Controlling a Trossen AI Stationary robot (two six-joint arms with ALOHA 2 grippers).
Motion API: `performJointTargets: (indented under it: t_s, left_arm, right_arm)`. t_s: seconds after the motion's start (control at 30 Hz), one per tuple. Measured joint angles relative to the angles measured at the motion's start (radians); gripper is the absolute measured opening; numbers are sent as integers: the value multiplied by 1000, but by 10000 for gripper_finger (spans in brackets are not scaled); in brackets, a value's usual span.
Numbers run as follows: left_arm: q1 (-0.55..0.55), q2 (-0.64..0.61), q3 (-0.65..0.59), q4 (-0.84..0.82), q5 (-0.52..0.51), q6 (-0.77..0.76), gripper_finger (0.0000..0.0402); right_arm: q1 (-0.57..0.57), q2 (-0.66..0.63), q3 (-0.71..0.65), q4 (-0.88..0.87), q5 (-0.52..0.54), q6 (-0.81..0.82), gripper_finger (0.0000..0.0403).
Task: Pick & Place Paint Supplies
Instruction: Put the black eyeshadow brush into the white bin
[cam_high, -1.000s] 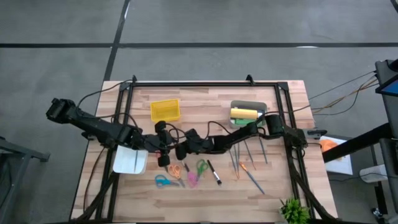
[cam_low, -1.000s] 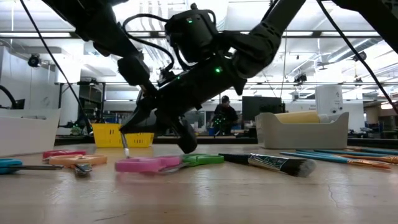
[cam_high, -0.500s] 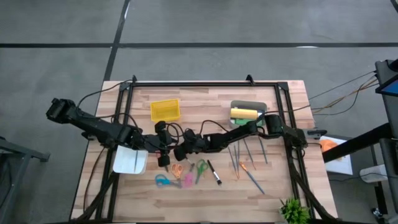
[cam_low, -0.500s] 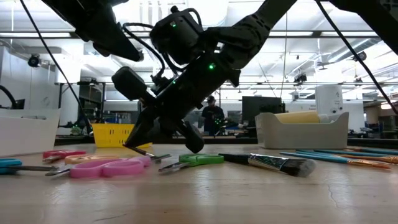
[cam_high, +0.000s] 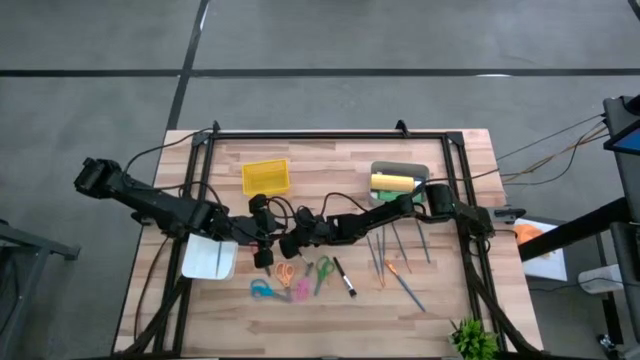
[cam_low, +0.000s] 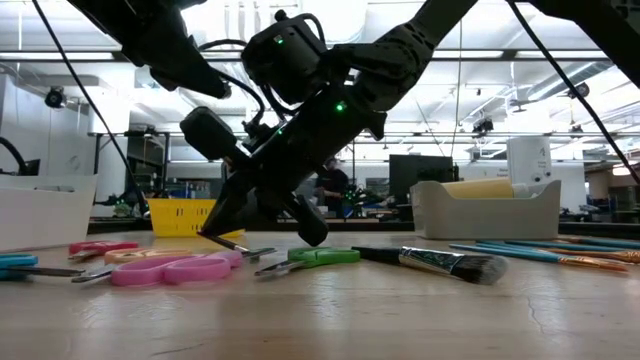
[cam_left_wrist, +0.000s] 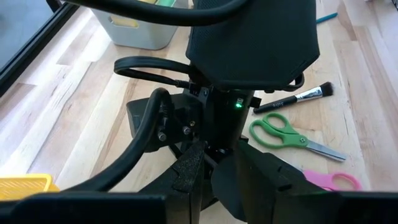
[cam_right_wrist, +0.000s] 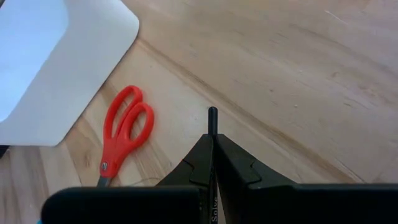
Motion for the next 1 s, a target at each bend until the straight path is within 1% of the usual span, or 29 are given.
performJointTargets:
  t_s: [0.27,0.33,0.5,0.6,1.0]
  left_arm:
    - [0,0,0,-1,0,0,92]
    - [0,0,0,-1,0,0,92]
    - [0,0,0,-2,0,0,92]
    - [0,0,0,-2,0,0,92]
    - [0,0,0,-1,0,0,92]
  right_arm:
    - [0,0,0,2,3,26,13]
    - [0,0,0,3,3,26,27]
    - [1,1,0,6,3,21,81]
    - [1,1,0,9,3,14,98]
    - [2,1,-1,18,3,6,102]
